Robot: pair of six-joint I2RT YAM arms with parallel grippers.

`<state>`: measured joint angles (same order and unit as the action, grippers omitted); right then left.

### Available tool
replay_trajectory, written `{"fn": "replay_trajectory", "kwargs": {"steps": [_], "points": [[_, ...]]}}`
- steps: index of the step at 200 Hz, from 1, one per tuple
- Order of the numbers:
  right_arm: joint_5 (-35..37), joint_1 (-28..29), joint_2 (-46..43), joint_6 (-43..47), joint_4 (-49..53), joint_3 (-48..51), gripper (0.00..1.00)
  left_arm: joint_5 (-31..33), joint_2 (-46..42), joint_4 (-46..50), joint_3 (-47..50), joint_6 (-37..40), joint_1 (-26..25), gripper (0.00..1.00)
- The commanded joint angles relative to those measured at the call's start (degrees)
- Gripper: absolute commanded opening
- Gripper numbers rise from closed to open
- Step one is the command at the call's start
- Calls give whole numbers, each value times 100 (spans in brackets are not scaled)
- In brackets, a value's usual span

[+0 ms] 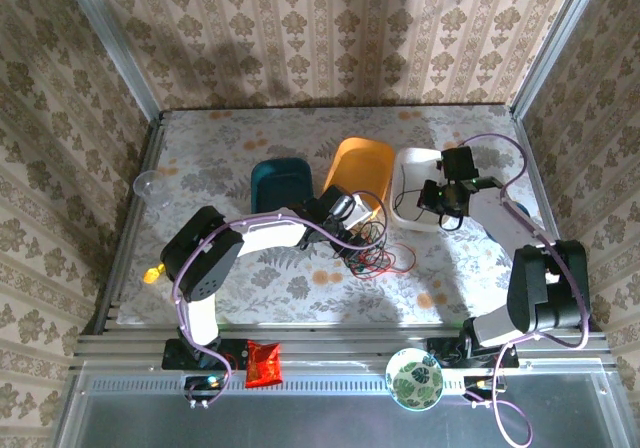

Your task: Untangle the cables

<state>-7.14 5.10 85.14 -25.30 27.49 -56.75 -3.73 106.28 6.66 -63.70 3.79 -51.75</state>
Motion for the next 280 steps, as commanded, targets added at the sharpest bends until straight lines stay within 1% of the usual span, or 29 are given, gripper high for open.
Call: {"fn": "replay_trajectory", "kwargs": {"steps": [1,48,61,69,79,88,107,116,141,149,153,164,178,194,208,220,236,249,280], "points": [[83,-22,162,-6,291,-274,0,104,38,91,31,-20,-63,92],[799,-123,723,-256,143,-840,1,174,-61,44,108,-31,-68,92],[938,-141,933,-289,176,-1059,5,196,-110,14,123,-18,-71,93],[951,-141,1024,-291,208,-1183,10,230,-137,19,136,-2,-71,93],[957,-141,1074,-304,277,-1313,31,245,-160,29,123,25,-55,93],[1043,-132,1031,-340,287,-1364,41,270,-198,29,134,25,-55,94],[1271,-124,695,-353,293,-1275,55,285,-281,-47,204,18,-50,94],[1340,-115,468,-320,283,-1171,57,285,-309,-96,234,9,-42,94],[1289,25,-226,-114,291,-840,59,271,-314,-171,253,-19,-33,94],[1100,111,-454,6,417,-706,58,260,-302,-180,244,-27,-24,94],[914,172,-496,106,402,-618,58,252,-301,-186,244,-32,-19,94],[276,376,-952,310,353,-300,57,226,-279,-204,242,-20,-9,94],[-772,718,-1293,585,150,89,57,196,-251,-200,210,-2,12,94],[-1315,1248,-1502,805,291,376,56,188,-215,-182,196,22,16,94],[-1417,1625,-1538,821,446,606,55,181,-202,-165,191,50,22,94],[-1404,1777,-1477,751,413,778,53,187,-195,-156,183,69,16,94],[-1230,1787,-1309,673,387,871,50,188,-202,-137,183,80,18,95],[-1055,1785,-1178,661,373,877,45,205,-204,-129,183,85,22,95],[-1010,1788,-864,703,353,881,34,248,-220,-147,209,60,1,95]]}}
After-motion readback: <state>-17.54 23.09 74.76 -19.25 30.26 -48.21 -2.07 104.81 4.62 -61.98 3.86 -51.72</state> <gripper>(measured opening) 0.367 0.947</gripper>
